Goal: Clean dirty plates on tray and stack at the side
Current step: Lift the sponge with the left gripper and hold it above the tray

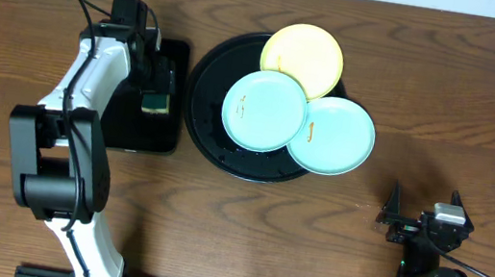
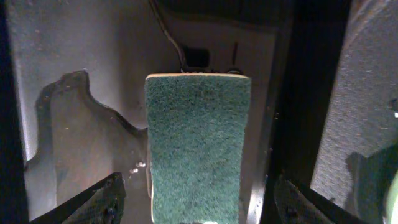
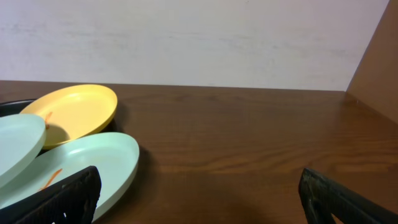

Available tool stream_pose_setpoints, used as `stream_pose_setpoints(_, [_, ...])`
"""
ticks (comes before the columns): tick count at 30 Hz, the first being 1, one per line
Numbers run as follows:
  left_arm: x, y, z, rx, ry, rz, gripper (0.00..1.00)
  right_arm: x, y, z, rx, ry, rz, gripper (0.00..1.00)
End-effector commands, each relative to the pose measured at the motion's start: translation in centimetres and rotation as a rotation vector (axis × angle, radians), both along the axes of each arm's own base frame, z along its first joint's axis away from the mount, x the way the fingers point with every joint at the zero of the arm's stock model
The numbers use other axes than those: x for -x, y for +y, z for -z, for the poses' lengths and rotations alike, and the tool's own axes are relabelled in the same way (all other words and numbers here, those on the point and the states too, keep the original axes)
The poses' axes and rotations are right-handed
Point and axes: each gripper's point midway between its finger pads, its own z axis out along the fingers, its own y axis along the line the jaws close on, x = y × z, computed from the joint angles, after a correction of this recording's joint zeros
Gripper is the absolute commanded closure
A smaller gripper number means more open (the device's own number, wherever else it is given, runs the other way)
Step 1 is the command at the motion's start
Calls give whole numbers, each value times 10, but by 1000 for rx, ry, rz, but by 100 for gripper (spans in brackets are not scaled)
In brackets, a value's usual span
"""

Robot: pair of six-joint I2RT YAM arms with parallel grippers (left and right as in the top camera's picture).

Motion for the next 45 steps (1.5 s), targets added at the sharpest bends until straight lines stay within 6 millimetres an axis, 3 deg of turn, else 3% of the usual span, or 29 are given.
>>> stream_pose_setpoints(1, [6,3,20,-14,47,-2,23,0,0,0,-7,-2,2,1])
stream_pose_setpoints(18, [12,3,55,-11,98,-2,23,0,0,0,-7,-2,2,1])
stream_pose_setpoints(20, [12,3,55,-12,97,-2,27,0,0,0,-7,-2,2,1])
stream_pose_setpoints(24, [9,3,52,-12,86,-3,56,0,0,0,-7,-2,2,1])
stream_pose_setpoints(28, [-2,4,30,-15,25,-4,91,0,0,0,-7,-2,2,1])
stream_pose_setpoints(32, [-1,4,-7,-21,-32,-5,92,0,0,0,-7,-2,2,1])
stream_pose_setpoints(38, [22,11,-51,-65,-45,-19,92,0,0,0,-7,-2,2,1])
stream_pose_setpoints(41, [33,11,-61,-66,-32,-19,92,0,0,0,-7,-2,2,1])
stream_pose_setpoints(45, [51,10,-57,-62,44,-16,93,0,0,0,-7,-2,2,1])
